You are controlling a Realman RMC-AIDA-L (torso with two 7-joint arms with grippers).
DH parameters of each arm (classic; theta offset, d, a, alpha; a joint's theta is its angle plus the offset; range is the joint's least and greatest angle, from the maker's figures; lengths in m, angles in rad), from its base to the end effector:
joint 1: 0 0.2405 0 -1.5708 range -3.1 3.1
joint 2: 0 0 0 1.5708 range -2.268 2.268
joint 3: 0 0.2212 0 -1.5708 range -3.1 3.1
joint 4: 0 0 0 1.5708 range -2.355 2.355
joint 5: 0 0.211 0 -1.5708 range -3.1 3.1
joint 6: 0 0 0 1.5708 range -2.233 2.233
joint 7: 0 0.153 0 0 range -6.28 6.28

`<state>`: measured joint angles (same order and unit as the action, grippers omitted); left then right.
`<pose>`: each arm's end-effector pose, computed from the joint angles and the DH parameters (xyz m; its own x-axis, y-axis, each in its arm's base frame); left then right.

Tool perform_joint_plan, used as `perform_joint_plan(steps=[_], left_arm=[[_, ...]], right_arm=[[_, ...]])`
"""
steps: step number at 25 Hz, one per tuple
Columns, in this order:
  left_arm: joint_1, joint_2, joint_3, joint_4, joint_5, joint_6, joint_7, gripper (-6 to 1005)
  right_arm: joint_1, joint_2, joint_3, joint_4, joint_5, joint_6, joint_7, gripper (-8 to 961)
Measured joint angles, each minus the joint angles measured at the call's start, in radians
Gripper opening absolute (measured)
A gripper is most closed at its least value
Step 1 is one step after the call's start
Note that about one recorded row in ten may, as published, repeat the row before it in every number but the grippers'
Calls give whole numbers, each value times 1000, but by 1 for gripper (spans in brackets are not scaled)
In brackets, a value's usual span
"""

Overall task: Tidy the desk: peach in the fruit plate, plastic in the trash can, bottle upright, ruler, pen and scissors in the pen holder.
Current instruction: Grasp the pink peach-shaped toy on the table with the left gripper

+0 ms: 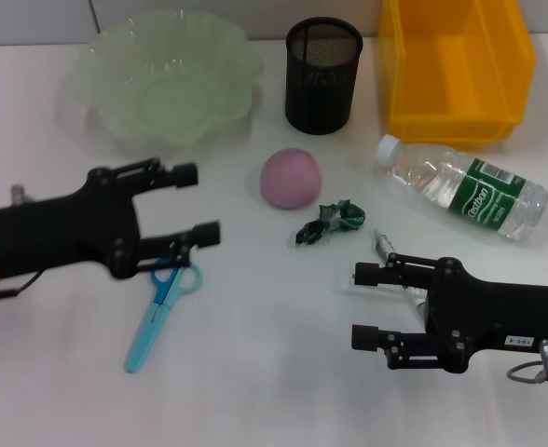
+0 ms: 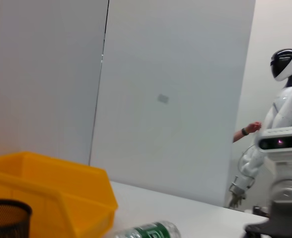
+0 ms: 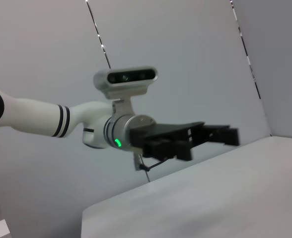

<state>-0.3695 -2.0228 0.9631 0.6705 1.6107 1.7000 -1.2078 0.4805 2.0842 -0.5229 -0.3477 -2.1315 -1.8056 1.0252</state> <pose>-0.2252 0.2805 0.0234 0.7476 0.1583 0.6450 0.2998 -0.9470 -0.1151 0.2391 0.2395 -0.0282 0.7083 -0.2955 -0.6411 -0.3288 -0.9417 0.0708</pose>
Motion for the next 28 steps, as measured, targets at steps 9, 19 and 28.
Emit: perform_joint_plan(steps=[9, 19, 28], left_arm=[[-100, -45, 42, 117, 31, -128, -140, 766], [-299, -48, 212, 161, 181, -373, -452, 762], [-404, -54, 377, 172, 316, -509, -613, 758]], right_arm=[[-5, 0, 1, 14, 2, 0, -14, 779], [-17, 0, 1, 37, 9, -7, -41, 778], [-19, -1, 1, 43, 12, -9, -45, 778]])
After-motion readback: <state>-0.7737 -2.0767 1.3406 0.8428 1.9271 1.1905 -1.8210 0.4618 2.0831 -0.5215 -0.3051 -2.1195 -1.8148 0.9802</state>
